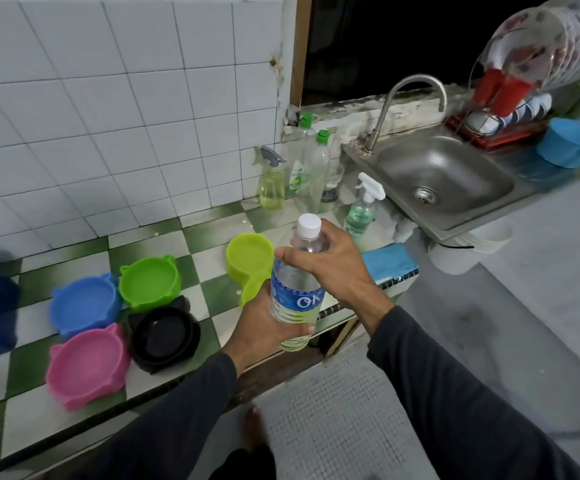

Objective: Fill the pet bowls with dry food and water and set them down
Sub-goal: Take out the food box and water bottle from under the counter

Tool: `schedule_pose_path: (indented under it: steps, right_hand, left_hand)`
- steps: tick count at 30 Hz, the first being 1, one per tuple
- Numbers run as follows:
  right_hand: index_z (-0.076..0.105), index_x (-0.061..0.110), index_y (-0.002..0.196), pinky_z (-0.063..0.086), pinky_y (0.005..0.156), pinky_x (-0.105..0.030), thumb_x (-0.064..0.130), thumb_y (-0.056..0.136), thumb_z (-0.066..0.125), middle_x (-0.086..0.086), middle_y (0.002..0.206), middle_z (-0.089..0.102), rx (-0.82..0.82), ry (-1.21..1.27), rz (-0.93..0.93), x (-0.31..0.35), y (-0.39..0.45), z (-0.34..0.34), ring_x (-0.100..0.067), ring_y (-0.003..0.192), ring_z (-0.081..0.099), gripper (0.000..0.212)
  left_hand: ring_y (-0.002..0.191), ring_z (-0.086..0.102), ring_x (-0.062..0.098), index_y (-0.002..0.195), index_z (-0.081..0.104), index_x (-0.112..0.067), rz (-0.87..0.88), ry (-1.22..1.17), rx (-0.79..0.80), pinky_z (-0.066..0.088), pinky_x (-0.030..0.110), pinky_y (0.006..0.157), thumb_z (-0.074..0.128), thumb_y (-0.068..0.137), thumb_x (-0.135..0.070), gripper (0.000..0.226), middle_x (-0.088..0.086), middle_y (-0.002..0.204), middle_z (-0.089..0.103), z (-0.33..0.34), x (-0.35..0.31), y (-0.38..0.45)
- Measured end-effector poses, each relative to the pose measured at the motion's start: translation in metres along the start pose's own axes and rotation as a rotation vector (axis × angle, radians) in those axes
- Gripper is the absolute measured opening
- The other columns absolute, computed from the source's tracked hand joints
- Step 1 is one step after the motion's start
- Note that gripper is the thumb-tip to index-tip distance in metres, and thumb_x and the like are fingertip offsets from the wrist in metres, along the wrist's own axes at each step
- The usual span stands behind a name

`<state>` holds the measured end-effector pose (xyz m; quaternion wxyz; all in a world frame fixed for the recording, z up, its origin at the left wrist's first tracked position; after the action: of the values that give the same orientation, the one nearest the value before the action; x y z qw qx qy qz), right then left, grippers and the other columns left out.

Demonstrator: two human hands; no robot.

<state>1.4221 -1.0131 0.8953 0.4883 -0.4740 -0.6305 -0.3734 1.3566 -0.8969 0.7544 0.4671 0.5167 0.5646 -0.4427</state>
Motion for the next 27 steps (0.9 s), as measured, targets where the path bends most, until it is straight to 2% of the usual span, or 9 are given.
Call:
schedule_pose_path:
  steps: [3, 5, 7, 9, 13, 18, 21, 24, 27]
  right_hand:
    - [0.064, 0.012, 0.087, 0.055, 0.071, -0.035, 0.035, 0.065, 0.093, 0.006, 0.077, 0.065, -0.011, -0.004, -0.006, -0.008, 0.026, -0.011, -0.007, 0.071, 0.061, 0.044]
    - [0.063, 0.016, 0.085, 0.055, 0.070, -0.032, 0.038, 0.064, 0.093, 0.010, 0.075, 0.066, -0.024, -0.019, -0.007, -0.011, 0.042, -0.016, -0.006, 0.070, 0.062, 0.043]
    - [0.064, 0.019, 0.085, 0.058, 0.072, -0.035, 0.042, 0.062, 0.092, 0.008, 0.078, 0.069, -0.024, -0.038, 0.000, -0.013, 0.059, -0.021, -0.009, 0.073, 0.066, 0.043]
    - [0.065, 0.017, 0.090, 0.060, 0.078, -0.042, 0.047, 0.059, 0.091, 0.002, 0.085, 0.072, -0.024, -0.045, 0.006, -0.015, 0.072, -0.023, -0.020, 0.082, 0.070, 0.050]
    - [0.065, 0.018, 0.094, 0.060, 0.080, -0.044, 0.051, 0.057, 0.089, 0.000, 0.089, 0.073, -0.033, -0.045, 0.019, -0.023, 0.099, -0.026, -0.021, 0.086, 0.071, 0.055]
    - [0.065, 0.021, 0.098, 0.060, 0.083, -0.047, 0.042, 0.062, 0.092, 0.000, 0.091, 0.073, -0.027, -0.026, 0.025, -0.037, 0.125, -0.028, -0.023, 0.090, 0.071, 0.049]
    - [0.065, 0.025, 0.097, 0.061, 0.077, -0.037, 0.042, 0.062, 0.091, 0.005, 0.089, 0.073, -0.013, -0.023, 0.026, -0.046, 0.138, -0.030, -0.018, 0.086, 0.071, 0.047]
    - [0.065, 0.028, 0.097, 0.057, 0.068, -0.021, 0.044, 0.061, 0.090, 0.009, 0.088, 0.072, -0.006, -0.006, 0.017, -0.053, 0.148, -0.031, -0.009, 0.081, 0.071, 0.047]
    - [0.064, 0.030, 0.096, 0.052, 0.067, -0.017, 0.038, 0.063, 0.092, 0.013, 0.085, 0.070, 0.004, 0.001, 0.000, -0.062, 0.155, -0.031, -0.004, 0.078, 0.068, 0.044]
  left_hand:
    - [0.123, 0.065, 0.008, 0.140, 0.047, -0.043, -0.012, -0.020, 0.035, 0.054, 0.035, 0.102, 0.101, 0.056, -0.045, 0.100, -0.015, 0.136, 0.066, 0.009, 0.006, 0.030]
    - [0.120, 0.066, 0.005, 0.135, 0.048, -0.047, -0.021, -0.029, 0.050, 0.055, 0.030, 0.098, 0.101, 0.053, -0.048, 0.098, -0.018, 0.132, 0.067, 0.012, 0.010, 0.050]
    - [0.117, 0.065, -0.001, 0.129, 0.049, -0.054, -0.030, -0.014, 0.061, 0.054, 0.018, 0.092, 0.100, 0.052, -0.049, 0.093, -0.022, 0.130, 0.067, 0.013, 0.013, 0.071]
    - [0.116, 0.065, -0.003, 0.128, 0.049, -0.057, -0.046, 0.003, 0.078, 0.053, 0.013, 0.088, 0.101, 0.054, -0.046, 0.091, -0.023, 0.130, 0.067, 0.012, 0.017, 0.086]
    - [0.113, 0.067, -0.003, 0.126, 0.051, -0.057, -0.080, 0.019, 0.114, 0.056, 0.018, 0.089, 0.101, 0.055, -0.047, 0.087, -0.023, 0.127, 0.068, 0.007, 0.029, 0.118]
    - [0.112, 0.068, -0.001, 0.126, 0.054, -0.052, -0.120, 0.031, 0.120, 0.058, 0.022, 0.087, 0.102, 0.054, -0.047, 0.086, -0.022, 0.125, 0.070, 0.006, 0.044, 0.147]
    - [0.111, 0.068, 0.000, 0.125, 0.054, -0.053, -0.142, 0.040, 0.125, 0.059, 0.024, 0.087, 0.102, 0.053, -0.048, 0.086, -0.022, 0.124, 0.070, 0.009, 0.052, 0.161]
    - [0.107, 0.068, -0.003, 0.118, 0.055, -0.060, -0.160, 0.056, 0.120, 0.058, 0.020, 0.084, 0.101, 0.052, -0.050, 0.081, -0.025, 0.120, 0.071, 0.011, 0.056, 0.173]
    - [0.105, 0.069, -0.004, 0.113, 0.053, -0.068, -0.178, 0.061, 0.125, 0.057, 0.015, 0.081, 0.101, 0.053, -0.048, 0.080, -0.027, 0.117, 0.071, 0.014, 0.062, 0.181]
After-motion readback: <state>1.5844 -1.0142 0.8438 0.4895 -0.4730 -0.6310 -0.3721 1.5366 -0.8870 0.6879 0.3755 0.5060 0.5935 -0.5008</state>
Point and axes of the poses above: each hand's wrist, its own y-axis towards the middle knuckle, its own z-axis out of the palm, x = y × z, the point moved 8 cm from there along y, towards the middle knuckle
